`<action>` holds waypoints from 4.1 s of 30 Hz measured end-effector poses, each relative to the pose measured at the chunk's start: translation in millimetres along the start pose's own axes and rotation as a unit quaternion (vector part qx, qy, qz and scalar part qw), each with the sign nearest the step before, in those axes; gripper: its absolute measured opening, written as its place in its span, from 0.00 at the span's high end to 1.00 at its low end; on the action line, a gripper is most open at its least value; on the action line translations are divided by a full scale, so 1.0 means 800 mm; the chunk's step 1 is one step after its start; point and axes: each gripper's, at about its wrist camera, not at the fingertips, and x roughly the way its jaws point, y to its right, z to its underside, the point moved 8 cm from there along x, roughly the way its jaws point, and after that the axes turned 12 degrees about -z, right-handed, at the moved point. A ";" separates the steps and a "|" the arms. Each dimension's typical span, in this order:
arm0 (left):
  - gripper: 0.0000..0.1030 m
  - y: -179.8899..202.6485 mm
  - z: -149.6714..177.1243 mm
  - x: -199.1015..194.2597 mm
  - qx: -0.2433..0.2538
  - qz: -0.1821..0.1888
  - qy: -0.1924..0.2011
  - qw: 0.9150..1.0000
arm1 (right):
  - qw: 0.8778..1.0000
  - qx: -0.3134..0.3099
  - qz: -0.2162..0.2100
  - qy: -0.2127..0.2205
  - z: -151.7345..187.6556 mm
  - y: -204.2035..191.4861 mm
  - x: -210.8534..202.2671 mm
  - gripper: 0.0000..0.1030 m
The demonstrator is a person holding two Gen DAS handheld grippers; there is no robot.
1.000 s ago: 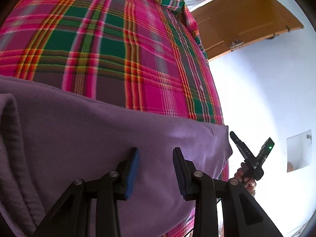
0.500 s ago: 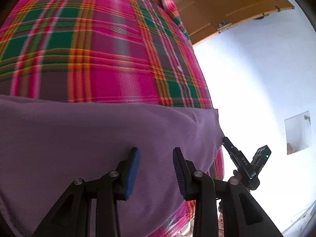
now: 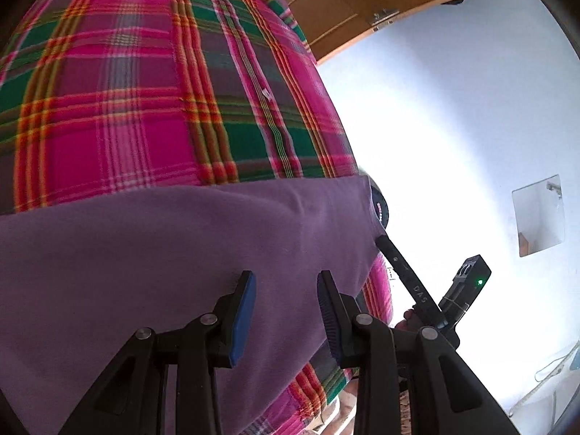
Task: Fold clothes
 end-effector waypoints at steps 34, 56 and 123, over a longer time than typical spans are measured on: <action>0.66 -0.022 0.004 0.027 -0.029 0.027 -0.021 0.999 | 0.984 -0.147 -0.045 0.092 -0.020 -0.125 -0.064 0.92; 0.51 -0.024 -0.031 -0.038 -0.089 0.175 0.057 0.979 | 0.966 -0.216 -0.130 0.056 0.036 -0.249 -0.052 0.92; 0.74 -0.203 0.021 -0.157 -0.170 -0.006 0.144 0.975 | 0.927 -0.250 -0.267 -0.087 0.161 -0.391 -0.007 0.83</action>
